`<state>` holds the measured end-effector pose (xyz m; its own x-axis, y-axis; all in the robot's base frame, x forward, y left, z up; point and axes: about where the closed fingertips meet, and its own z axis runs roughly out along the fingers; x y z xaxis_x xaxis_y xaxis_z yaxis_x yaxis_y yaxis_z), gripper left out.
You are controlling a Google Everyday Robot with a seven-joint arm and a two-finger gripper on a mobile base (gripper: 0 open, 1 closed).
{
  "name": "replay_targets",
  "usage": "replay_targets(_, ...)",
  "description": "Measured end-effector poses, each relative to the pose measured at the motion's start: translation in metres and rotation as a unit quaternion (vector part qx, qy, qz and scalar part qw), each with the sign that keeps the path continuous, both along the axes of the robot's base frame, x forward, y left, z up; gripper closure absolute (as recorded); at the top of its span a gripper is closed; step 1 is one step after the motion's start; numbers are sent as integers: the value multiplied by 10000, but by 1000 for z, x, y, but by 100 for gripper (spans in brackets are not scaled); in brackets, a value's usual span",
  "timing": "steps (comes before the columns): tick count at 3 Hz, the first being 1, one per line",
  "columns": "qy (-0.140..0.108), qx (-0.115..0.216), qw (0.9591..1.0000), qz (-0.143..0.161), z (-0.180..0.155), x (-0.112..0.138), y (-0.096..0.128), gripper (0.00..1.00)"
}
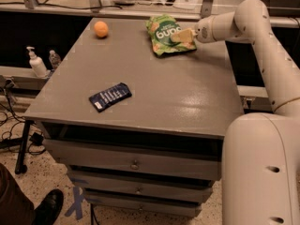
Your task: Pick green rice chip bag
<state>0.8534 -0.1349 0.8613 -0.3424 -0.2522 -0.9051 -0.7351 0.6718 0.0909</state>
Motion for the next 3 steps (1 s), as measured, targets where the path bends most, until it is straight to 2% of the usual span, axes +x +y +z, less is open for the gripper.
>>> replay_targets(1,12,7,10000,-8,0,-2,-4,88)
replay_targets(2,-22,-2,10000,3,7,-8,-8,100)
replay_targets(3,-134,3,9999,46,24,-22,-12,100)
